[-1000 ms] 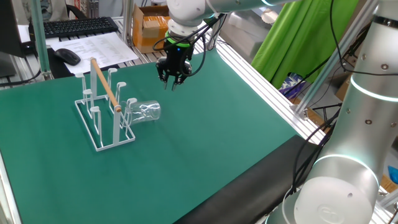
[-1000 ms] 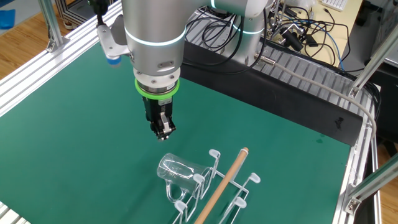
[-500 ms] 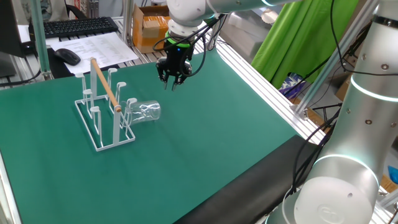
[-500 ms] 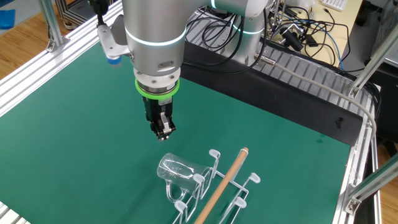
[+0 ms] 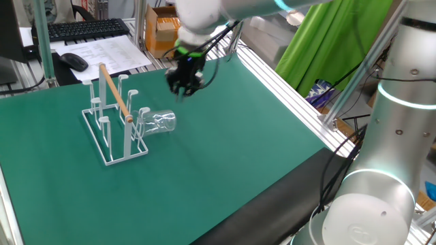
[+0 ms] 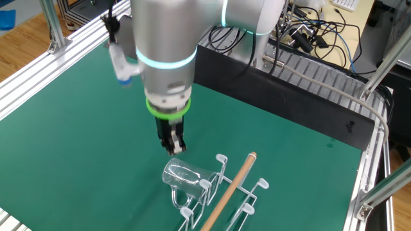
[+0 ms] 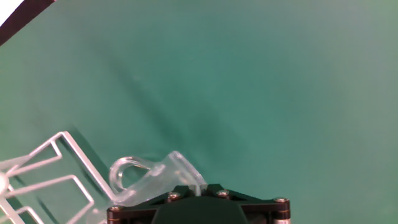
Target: Put the cup on the cup rack
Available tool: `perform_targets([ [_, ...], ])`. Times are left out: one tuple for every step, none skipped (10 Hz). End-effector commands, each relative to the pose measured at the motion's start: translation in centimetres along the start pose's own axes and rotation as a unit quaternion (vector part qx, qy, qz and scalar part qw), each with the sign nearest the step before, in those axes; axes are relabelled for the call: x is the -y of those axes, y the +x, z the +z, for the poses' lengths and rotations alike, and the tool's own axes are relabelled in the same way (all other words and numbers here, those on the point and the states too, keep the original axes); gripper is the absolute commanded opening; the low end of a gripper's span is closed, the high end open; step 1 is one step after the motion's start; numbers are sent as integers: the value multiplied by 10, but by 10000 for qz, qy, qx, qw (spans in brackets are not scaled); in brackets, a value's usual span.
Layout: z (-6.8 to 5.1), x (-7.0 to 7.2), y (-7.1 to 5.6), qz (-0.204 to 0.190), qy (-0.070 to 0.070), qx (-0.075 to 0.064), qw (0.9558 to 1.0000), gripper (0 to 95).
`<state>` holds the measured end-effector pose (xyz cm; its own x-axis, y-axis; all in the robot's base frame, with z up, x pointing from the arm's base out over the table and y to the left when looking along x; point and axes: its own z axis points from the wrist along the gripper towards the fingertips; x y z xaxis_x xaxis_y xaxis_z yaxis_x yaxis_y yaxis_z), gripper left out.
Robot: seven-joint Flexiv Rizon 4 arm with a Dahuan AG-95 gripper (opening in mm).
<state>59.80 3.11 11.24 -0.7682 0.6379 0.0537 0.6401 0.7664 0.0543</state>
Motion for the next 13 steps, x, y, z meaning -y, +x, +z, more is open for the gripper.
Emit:
perform_targets([
  [-6,2,-2,619,-198,-668,9956,0],
  [-11,6,-6,655,-259,-771,9945,0],
  [-15,9,-9,703,-283,-784,9940,0],
  [-15,9,-8,720,-268,-760,9941,0],
  [-16,8,-7,771,-226,-721,9942,190],
  [-16,7,-6,946,-182,-594,9936,570],
  [-17,6,-4,1048,-186,-432,9934,570],
  [-18,3,1,1225,-104,-214,9922,760],
  [-20,1,3,1406,-120,-132,9899,760],
  [-21,0,6,1583,-143,-57,9873,760],
  [-21,0,6,1789,-177,45,9837,760],
  [-21,0,6,1925,-183,147,9810,760],
  [-21,0,6,2064,-187,222,9780,760],
])
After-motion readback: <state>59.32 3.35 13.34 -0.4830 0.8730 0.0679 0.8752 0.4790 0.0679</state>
